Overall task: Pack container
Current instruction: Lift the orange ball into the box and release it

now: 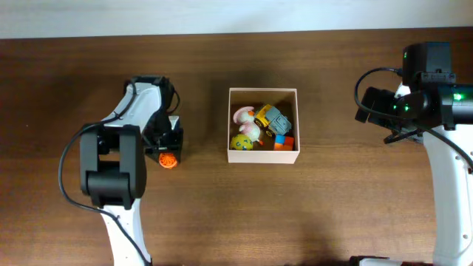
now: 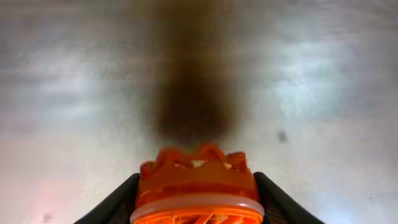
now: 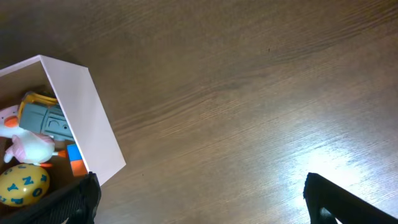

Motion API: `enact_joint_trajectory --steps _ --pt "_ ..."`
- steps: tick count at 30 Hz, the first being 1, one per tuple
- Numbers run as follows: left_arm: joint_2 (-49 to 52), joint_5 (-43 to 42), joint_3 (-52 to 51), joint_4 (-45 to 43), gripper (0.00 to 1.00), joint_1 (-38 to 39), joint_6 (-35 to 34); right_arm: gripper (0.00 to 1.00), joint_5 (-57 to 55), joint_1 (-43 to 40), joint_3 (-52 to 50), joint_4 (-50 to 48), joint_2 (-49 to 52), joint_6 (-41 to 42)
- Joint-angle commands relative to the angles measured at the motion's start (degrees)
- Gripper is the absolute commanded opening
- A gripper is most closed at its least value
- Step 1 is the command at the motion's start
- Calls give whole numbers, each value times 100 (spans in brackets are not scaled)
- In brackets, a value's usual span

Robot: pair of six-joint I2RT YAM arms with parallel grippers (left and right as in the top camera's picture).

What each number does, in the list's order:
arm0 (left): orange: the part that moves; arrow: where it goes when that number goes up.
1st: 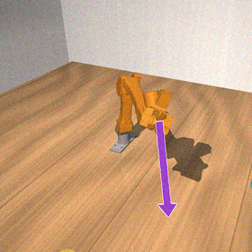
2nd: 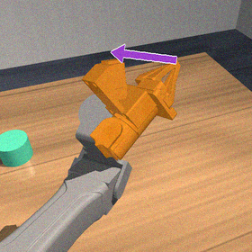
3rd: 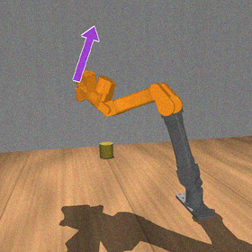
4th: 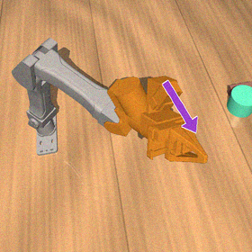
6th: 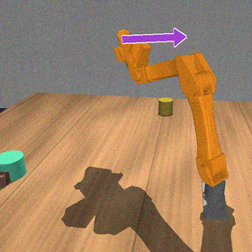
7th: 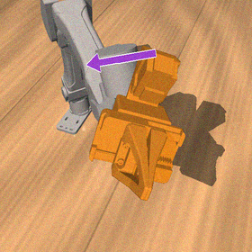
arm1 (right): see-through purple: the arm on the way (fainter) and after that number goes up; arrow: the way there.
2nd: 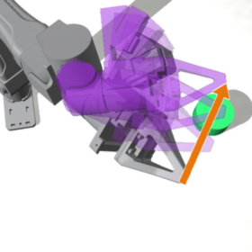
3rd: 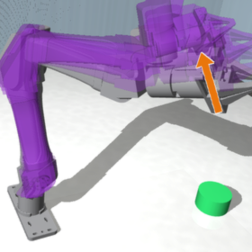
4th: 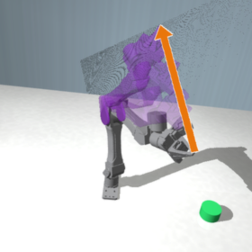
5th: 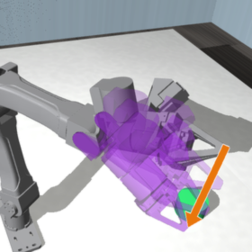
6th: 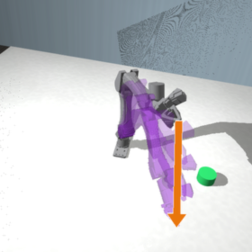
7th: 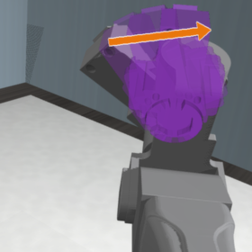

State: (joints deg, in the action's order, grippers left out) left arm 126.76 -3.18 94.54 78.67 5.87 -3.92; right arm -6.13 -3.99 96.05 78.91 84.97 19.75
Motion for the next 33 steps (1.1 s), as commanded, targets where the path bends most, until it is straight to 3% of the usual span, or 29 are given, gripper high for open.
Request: enact_joint_trajectory --steps 1,6,12,19,26,29,32,33 --pt "-802 -68 741 245 41 170 7 99 11 -22 -17 -2 4 70" --pt "-1510 -114 1878 350 46 761 9 99 11 -22 -17 -4 4 70" --pt "-1856 -111 2194 -520 48 1886 2 99 11 -22 -17 -2 4 70" --pt "-1143 -133 2179 -828 49 2806 -39 99 11 -22 -17 -2 4 70" --pt "-92 -39 2179 -887 50 3224 -35 99 11 -22 -17 -2 4 70" --pt "162 -44 2181 -887 64 3235 -37 99 11 -22 -17 -2 4 70" --pt "138 -42 2262 -796 100 3222 -37 99 11 -22 -17 -2 4 70" --pt "136 -39 2328 -737 99 3217 -37 99 11 -22 -17 -4 4 70"
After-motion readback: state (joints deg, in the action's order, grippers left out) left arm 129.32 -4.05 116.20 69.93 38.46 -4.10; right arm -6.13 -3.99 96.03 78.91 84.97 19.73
